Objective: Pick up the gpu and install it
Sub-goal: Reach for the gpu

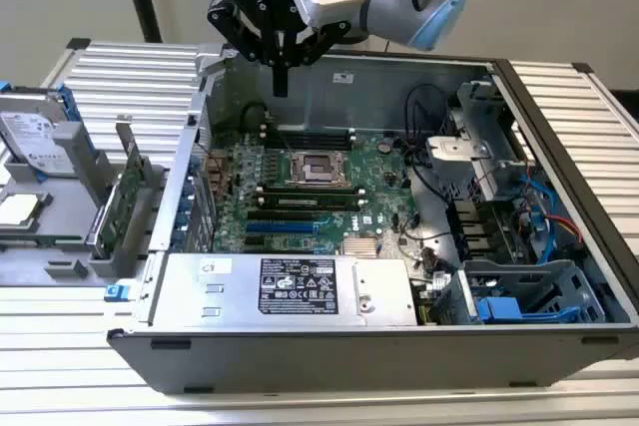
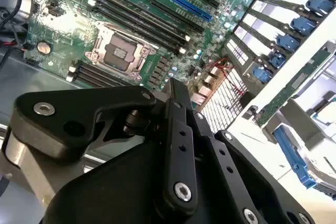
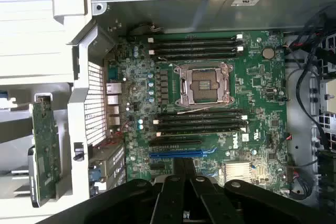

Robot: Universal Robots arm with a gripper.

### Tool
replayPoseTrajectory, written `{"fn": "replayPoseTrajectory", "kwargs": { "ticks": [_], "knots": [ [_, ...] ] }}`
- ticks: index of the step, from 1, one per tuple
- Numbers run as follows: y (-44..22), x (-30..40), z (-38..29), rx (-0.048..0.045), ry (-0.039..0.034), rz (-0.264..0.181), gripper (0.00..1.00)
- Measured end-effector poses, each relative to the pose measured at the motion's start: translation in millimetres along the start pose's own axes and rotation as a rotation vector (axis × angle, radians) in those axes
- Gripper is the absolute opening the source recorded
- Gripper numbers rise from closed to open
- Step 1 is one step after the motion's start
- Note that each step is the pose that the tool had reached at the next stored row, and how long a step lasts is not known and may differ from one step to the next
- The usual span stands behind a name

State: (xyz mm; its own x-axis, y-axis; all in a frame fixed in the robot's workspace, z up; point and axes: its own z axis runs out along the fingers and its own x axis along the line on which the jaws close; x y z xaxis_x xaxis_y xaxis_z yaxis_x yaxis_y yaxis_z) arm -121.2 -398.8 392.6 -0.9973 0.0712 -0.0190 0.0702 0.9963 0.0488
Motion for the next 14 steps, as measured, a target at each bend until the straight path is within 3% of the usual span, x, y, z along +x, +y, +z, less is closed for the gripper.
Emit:
{"fn": "replayPoseTrajectory", "kwargs": {
  "ticks": [14],
  "knots": [
    [0.0, 0.0, 0.0, 0.0000, 0.0000, 0.000, 0.00]
  ]
}}
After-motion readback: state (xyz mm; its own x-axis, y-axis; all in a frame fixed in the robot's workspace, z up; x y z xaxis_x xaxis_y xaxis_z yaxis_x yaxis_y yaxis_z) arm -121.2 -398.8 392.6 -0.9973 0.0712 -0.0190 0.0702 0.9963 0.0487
